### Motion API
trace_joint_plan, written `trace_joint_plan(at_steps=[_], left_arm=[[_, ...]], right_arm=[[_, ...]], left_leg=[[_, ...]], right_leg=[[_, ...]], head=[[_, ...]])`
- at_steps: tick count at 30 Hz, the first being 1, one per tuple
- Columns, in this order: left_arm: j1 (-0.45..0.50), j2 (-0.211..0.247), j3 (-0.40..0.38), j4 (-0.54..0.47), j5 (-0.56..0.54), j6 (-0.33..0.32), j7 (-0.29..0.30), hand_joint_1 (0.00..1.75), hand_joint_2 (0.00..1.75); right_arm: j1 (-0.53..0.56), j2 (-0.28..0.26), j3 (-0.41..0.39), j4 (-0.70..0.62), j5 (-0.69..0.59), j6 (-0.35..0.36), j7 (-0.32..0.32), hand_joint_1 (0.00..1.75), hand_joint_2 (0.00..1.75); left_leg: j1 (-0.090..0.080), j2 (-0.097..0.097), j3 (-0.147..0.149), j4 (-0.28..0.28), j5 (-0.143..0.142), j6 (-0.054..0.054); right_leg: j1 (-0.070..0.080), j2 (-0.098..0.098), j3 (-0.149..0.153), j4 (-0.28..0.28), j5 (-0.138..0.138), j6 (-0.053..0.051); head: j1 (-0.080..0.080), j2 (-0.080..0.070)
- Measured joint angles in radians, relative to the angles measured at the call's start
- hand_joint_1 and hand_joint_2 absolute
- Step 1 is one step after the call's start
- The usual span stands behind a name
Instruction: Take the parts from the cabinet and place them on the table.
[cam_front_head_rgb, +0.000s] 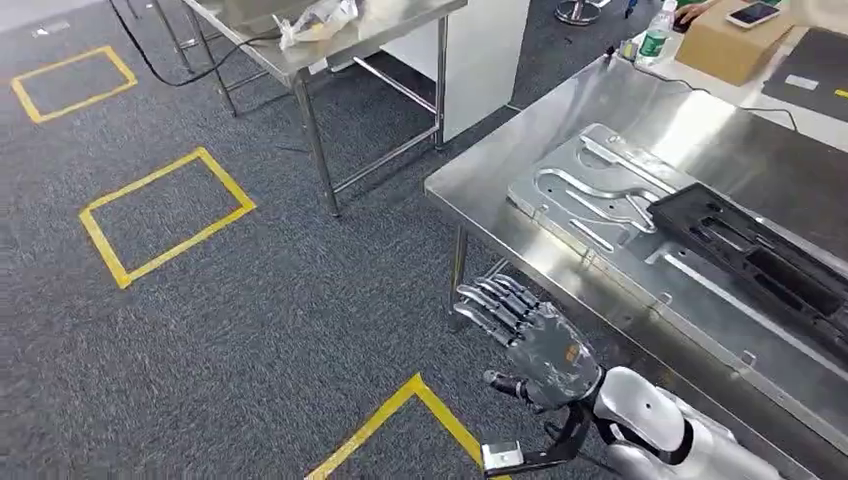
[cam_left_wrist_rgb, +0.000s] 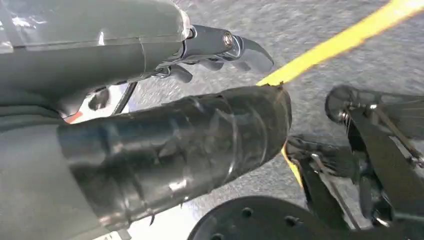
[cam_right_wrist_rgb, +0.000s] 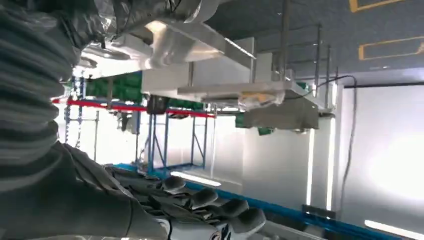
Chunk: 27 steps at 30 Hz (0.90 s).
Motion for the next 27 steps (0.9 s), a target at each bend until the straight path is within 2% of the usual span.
trace_joint_plan(at_steps=[1, 2, 3, 4, 5, 6, 7, 8, 9, 11, 12, 13, 14, 15, 16, 17, 18, 19, 20, 21, 22, 23, 24, 26, 27], left_arm=[[0.0, 0.0, 0.0, 0.0, -0.003, 0.002, 0.001, 0.0, 0.0], [0.001, 0.0, 0.0, 0.0, -0.003, 0.002, 0.002, 0.0, 0.0], [0.002, 0.0, 0.0, 0.0, -0.003, 0.002, 0.002, 0.0, 0.0], [0.002, -0.001, 0.0, 0.0, -0.005, 0.004, 0.002, 0.0, 0.0], [0.002, -0.001, 0.0, 0.0, -0.006, 0.005, 0.002, 0.0, 0.0], [0.001, -0.001, 0.0, 0.0, -0.006, 0.006, 0.002, 0.0, 0.0], [0.0, -0.001, 0.0, 0.0, -0.006, 0.011, 0.002, 0.0, 0.0], [-0.001, 0.0, 0.0, 0.0, -0.007, 0.015, 0.003, 0.0, 0.0], [-0.001, -0.001, 0.0, 0.0, -0.008, 0.02, 0.003, 0.0, 0.0], [0.002, -0.001, 0.001, 0.0, -0.009, 0.027, 0.009, 0.0, 0.0], [0.007, -0.001, 0.002, 0.0, -0.009, 0.031, 0.012, 0.0, 0.0], [0.009, -0.004, 0.003, 0.0, -0.009, 0.034, 0.012, 0.0, 0.0], [0.007, -0.006, 0.003, 0.0, -0.01, 0.035, 0.013, 0.0, 0.0], [0.004, -0.006, 0.003, 0.0, -0.01, 0.037, 0.014, 0.0, 0.0], [0.005, -0.007, 0.003, 0.0, -0.01, 0.037, 0.014, 0.0, 0.0], [0.006, -0.008, 0.004, 0.0, -0.01, 0.037, 0.013, 0.0, 0.0], [0.006, -0.009, 0.005, 0.0, -0.01, 0.037, 0.012, 0.0, 0.0], [0.006, -0.01, 0.006, 0.0, -0.009, 0.038, 0.008, 0.0, 0.0], [0.007, -0.01, 0.007, 0.0, -0.008, 0.037, 0.0, 0.0, 0.0], [0.008, -0.011, 0.01, 0.0, -0.005, 0.038, -0.011, 0.0, 0.0], [0.007, -0.013, 0.013, 0.0, -0.003, 0.04, -0.018, 0.0, 0.0], [0.006, -0.014, 0.015, 0.0, -0.003, 0.044, -0.019, 0.0, 0.0], [0.006, -0.016, 0.017, 0.0, -0.005, 0.05, -0.017, 0.0, 0.0], [0.006, -0.018, 0.02, 0.0, -0.008, 0.066, -0.008, 0.0, 0.0], [0.01, -0.02, 0.021, 0.0, -0.009, 0.075, -0.004, 0.0, 0.0]], right_arm=[[0.025, 0.016, 0.001, 0.004, 0.02, -0.021, 0.007, 0.0, 1.75], [0.042, 0.033, 0.005, 0.015, 0.034, -0.046, 0.008, 0.0, 1.75], [0.051, 0.048, 0.013, 0.027, 0.04, -0.067, 0.013, 0.0, 1.75], [0.057, 0.058, 0.018, 0.039, 0.043, -0.077, 0.016, 0.0, 1.75], [0.069, 0.065, 0.02, 0.05, 0.038, -0.092, 0.028, 0.0, 1.75], [0.087, 0.075, 0.02, 0.065, 0.025, -0.111, 0.042, 0.0, 1.75], [0.109, 0.088, 0.02, 0.086, -0.006, -0.14, 0.063, 0.0, 1.75], [0.137, 0.103, 0.02, 0.111, -0.042, -0.167, 0.076, 0.0, 1.75], [0.153, 0.117, 0.02, 0.148, -0.078, -0.198, 0.08, 0.0, 1.75], [0.172, 0.16, 0.023, 0.253, -0.141, -0.278, 0.085, 0.0, 1.75], [0.171, 0.185, 0.023, 0.315, -0.165, -0.311, 0.076, 0.0, 1.75], [0.168, 0.211, 0.024, 0.396, -0.191, -0.321, 0.064, 0.0, 1.75], [0.174, 0.235, 0.026, 0.46, -0.198, -0.326, 0.052, 0.0, 1.75], [0.185, 0.247, 0.027, 0.516, -0.216, -0.327, 0.046, 0.0, 1.75], [0.191, 0.261, 0.028, 0.562, -0.247, -0.327, 0.035, 0.0, 1.75], [0.186, 0.277, 0.028, 0.616, -0.285, -0.326, 0.017, 0.0, 1.75], [0.172, 0.302, 0.026, 0.693, -0.333, -0.327, -0.016, 0.0, 1.75], [0.153, 0.329, 0.021, 0.787, -0.375, -0.327, -0.063, 0.0, 1.75], [0.136, 0.352, 0.014, 0.871, -0.41, -0.328, -0.108, 0.0, 1.75], [0.116, 0.379, 0.001, 0.977, -0.454, -0.328, -0.16, 0.0, 1.75], [0.093, 0.404, -0.014, 1.078, -0.488, -0.328, -0.195, 0.0, 1.75], [0.073, 0.429, -0.03, 1.177, -0.517, -0.324, -0.212, 0.0, 1.75], [0.057, 0.457, -0.049, 1.275, -0.551, -0.31, -0.208, 0.0, 1.75], [0.039, 0.502, -0.081, 1.404, -0.607, -0.243, -0.16, 0.0, 1.75], [0.033, 0.524, -0.1, 1.447, -0.631, -0.185, -0.121, 0.0, 1.75]], left_leg=[[0.004, 0.004, -0.013, 0.073, -0.048, -0.005], [0.005, 0.006, -0.018, 0.131, -0.066, -0.01], [0.006, 0.007, -0.01, 0.163, -0.05, -0.012], [0.007, 0.008, 0.014, 0.157, -0.013, -0.015], [0.007, 0.011, 0.057, 0.115, 0.025, -0.014], [0.007, 0.019, 0.113, 0.05, 0.042, -0.011], [0.004, 0.058, 0.195, -0.05, 0.029, -0.005], [-0.003, 0.077, 0.262, -0.139, -0.001, -0.001], [-0.007, 0.076, 0.279, -0.179, -0.017, 0.008], [-0.011, 0.055, 0.266, -0.19, -0.015, 0.015], [-0.009, 0.05, 0.265, -0.203, -0.003, 0.026], [0.0, 0.045, 0.265, -0.216, 0.013, 0.031], [-0.001, 0.038, 0.254, -0.219, 0.024, 0.041], [-0.002, 0.031, 0.241, -0.217, 0.032, 0.052], [-0.005, 0.02, 0.227, -0.213, 0.041, 0.052], [-0.007, 0.01, 0.21, -0.21, 0.051, 0.054], [-0.008, 0.0, 0.195, -0.203, 0.06, 0.052], [-0.008, -0.013, 0.177, -0.199, 0.065, 0.051], [-0.007, -0.024, 0.161, -0.191, 0.073, 0.047], [-0.005, -0.036, 0.144, -0.182, 0.079, 0.043], [-0.005, -0.046, 0.131, -0.17, 0.083, 0.037], [-0.008, -0.054, 0.116, -0.16, 0.085, 0.032], [-0.01, -0.067, 0.107, -0.147, 0.088, 0.026], [-0.009, -0.087, 0.102, -0.147, 0.102, 0.011], [-0.006, -0.099, 0.097, -0.147, 0.108, 0.004]], right_leg=[[0.003, -0.015, -0.012, 0.001, 0.009, 0.0], [0.004, -0.031, -0.025, 0.003, 0.017, 0.0], [0.004, -0.045, -0.041, 0.007, 0.024, 0.001], [0.005, -0.058, -0.057, 0.009, 0.032, 0.003], [0.005, -0.07, -0.071, 0.013, 0.039, 0.006], [0.005, -0.081, -0.08, 0.014, 0.045, 0.009], [0.008, -0.094, -0.074, 0.016, 0.049, 0.013], [0.011, -0.109, -0.077, 0.017, 0.05, 0.016], [0.01, -0.12, -0.074, 0.016, 0.056, 0.022], [0.009, -0.143, -0.076, 0.011, 0.073, 0.034], [0.009, -0.149, -0.073, 0.006, 0.08, 0.041], [0.003, -0.093, -0.077, 0.018, 0.056, 0.049], [0.002, -0.037, -0.087, 0.051, 0.005, 0.051], [0.001, -0.01, -0.105, 0.112, -0.053, 0.051], [0.002, 0.001, -0.125, 0.182, -0.101, 0.052], [0.003, 0.006, -0.142, 0.247, -0.131, 0.052], [0.003, 0.006, -0.143, 0.281, -0.127, 0.052], [0.003, 0.007, -0.124, 0.27, -0.096, 0.052], [0.001, 0.008, -0.091, 0.228, -0.053, 0.052], [-0.001, 0.013, -0.042, 0.16, -0.014, 0.051], [-0.005, 0.038, 0.012, 0.082, -0.005, 0.05], [-0.005, 0.076, 0.049, 0.019, -0.039, 0.048], [-0.004, 0.078, 0.054, 0.0, -0.054, 0.043], [0.0, 0.055, 0.047, 0.0, -0.054, 0.035], [-0.001, 0.042, 0.046, -0.003, -0.047, 0.024]], head=[[0.0, 0.0], [0.0, 0.0], [0.0, 0.0], [0.0, 0.0], [0.0, 0.0], [0.0, 0.0], [0.0, 0.0], [0.001, 0.0], [0.0, 0.001], [0.001, 0.0], [0.0, 0.0], [0.001, 0.0], [0.001, 0.0], [0.001, 0.0], [0.001, 0.0], [0.0, 0.0], [0.0, 0.0], [0.001, 0.0], [0.0, 0.0], [0.0, 0.0], [0.001, 0.0], [0.001, 0.0], [0.0, 0.0], [0.0, 0.0], [0.0, 0.0]])
